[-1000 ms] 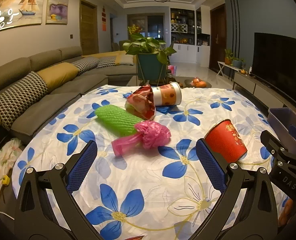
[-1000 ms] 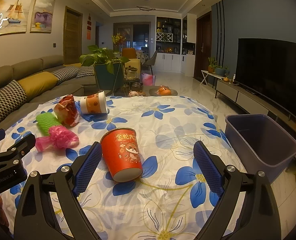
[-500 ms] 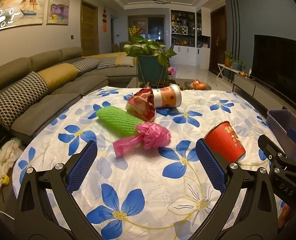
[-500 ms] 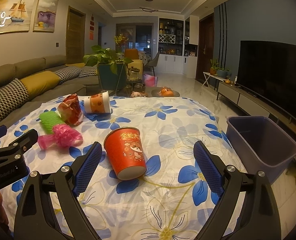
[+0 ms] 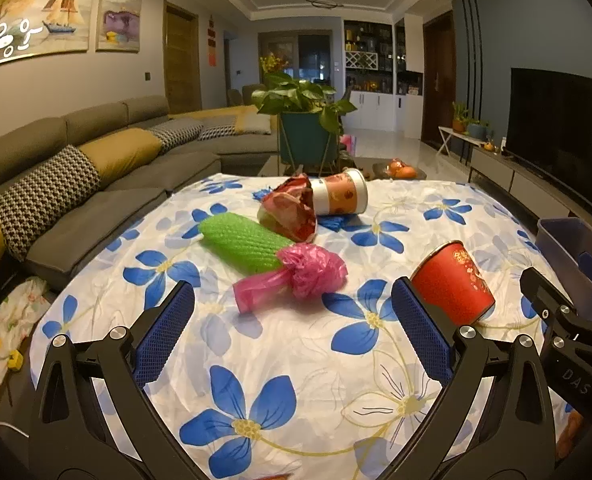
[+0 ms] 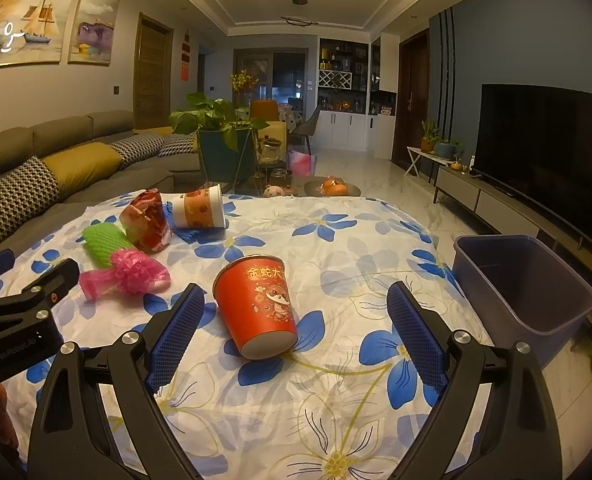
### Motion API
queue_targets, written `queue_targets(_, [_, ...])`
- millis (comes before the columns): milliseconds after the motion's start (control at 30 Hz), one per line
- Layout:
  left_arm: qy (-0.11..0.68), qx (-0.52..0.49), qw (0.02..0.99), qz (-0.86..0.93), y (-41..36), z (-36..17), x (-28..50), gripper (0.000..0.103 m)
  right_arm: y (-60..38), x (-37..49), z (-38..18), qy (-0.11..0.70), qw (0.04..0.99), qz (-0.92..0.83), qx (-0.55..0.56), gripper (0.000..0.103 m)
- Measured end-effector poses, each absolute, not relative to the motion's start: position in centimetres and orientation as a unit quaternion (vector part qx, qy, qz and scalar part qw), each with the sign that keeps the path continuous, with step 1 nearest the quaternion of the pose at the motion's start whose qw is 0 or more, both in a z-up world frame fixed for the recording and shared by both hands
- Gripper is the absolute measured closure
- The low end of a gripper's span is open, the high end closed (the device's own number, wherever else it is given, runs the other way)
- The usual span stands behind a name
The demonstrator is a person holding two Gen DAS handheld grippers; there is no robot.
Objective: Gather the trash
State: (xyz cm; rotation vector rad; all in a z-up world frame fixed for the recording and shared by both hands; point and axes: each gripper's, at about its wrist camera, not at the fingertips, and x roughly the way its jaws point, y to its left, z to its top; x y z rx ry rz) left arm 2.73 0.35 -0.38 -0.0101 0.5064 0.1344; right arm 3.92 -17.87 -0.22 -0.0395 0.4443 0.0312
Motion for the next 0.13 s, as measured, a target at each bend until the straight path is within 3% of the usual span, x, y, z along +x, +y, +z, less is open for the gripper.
queue_targets(133, [0.256, -0.007, 0.965, 0.066, 0.44, -0.55, 2.73, 0.006, -17.8, 3.91, -0.21, 0.22, 0.975, 0.016, -0.02, 0.014])
